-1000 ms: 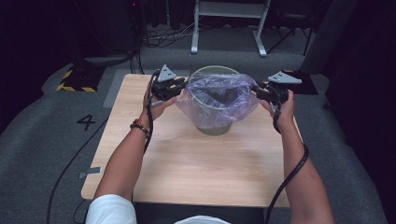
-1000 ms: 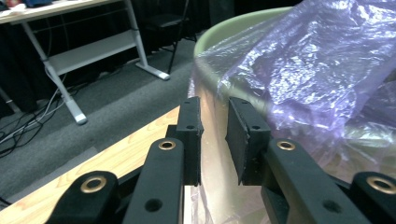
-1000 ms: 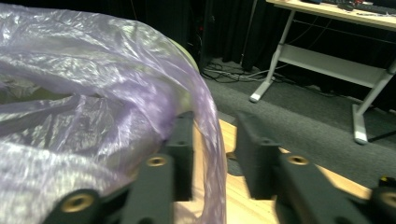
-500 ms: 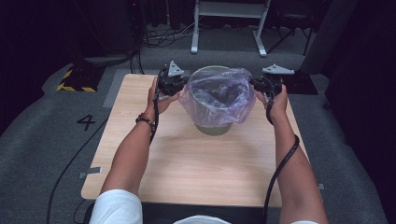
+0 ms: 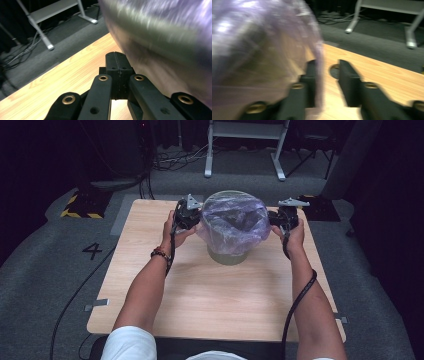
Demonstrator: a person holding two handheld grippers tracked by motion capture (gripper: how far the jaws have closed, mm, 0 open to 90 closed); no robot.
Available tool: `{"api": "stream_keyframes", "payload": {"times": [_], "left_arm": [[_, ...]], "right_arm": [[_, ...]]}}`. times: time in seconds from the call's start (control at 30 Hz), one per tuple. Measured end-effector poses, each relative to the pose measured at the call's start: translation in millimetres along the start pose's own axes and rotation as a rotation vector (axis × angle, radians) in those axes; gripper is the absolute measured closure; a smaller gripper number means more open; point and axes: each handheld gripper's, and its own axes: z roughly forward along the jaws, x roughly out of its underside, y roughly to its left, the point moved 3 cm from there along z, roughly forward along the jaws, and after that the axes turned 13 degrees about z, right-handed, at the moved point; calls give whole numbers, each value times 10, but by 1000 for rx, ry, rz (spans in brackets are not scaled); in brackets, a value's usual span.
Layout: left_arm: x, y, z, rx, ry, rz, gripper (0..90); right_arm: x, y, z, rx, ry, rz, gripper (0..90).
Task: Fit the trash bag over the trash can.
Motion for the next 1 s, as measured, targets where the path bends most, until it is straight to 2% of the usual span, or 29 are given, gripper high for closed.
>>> {"api": "stream_keyframes", "payload": {"times": [0.03,0.07,0.1,0.13,0.17,0.2,0.23,0.33,0.4,0.47,0.5,0.53,0.57,0.63,0.67,0.7,0.8,0.87,0.93,1.0], "left_arm": [[14,18,-31,0,-19,-20,900],[23,43,-81,-14,-35,-25,897],[25,56,-111,-18,-37,-24,816],[26,72,-166,-1,-50,-8,807],[24,82,-198,0,-48,5,752],[19,94,-239,-18,-43,13,671],[12,114,-280,-23,-50,12,671],[-20,189,-403,-9,-95,-24,555],[-44,251,-486,29,-145,-68,453],[-57,288,-544,36,-178,-87,441],[-66,298,-575,51,-204,-97,419],[-79,302,-609,44,-218,-102,398],[-86,304,-620,37,-219,-102,333],[-112,301,-674,73,-252,-108,323],[-128,295,-691,81,-261,-103,318],[-145,289,-710,72,-264,-99,307],[-203,260,-745,119,-300,-111,310],[-254,231,-739,152,-304,-101,338],[-304,202,-707,150,-287,-81,348],[-343,178,-648,150,-264,-61,395]], "right_arm": [[-6,-14,-41,17,-11,1,642],[-21,-24,-90,9,-33,-5,615],[-42,-29,-158,-3,-53,-3,579],[-57,-33,-195,-7,-60,-7,555],[-81,-40,-250,-2,-64,-19,527],[-115,-48,-327,6,-77,-32,499],[-115,-48,-327,6,-77,-32,499],[-175,-69,-444,-6,-107,-23,458],[-219,-80,-506,-29,-133,-4,464],[-223,-77,-511,-33,-136,-4,462],[-233,-61,-523,-58,-144,-2,460],[-239,-42,-532,-78,-148,-2,459],[-250,-17,-540,-85,-151,-6,455],[-267,21,-553,-100,-160,-8,442],[-276,45,-560,-117,-162,-6,437],[-287,72,-563,-129,-164,-10,426],[-314,157,-574,-162,-169,-22,388],[-330,214,-567,-174,-156,-41,378],[-343,256,-556,-189,-143,-54,362],[-353,276,-538,-200,-135,-60,358]]}}
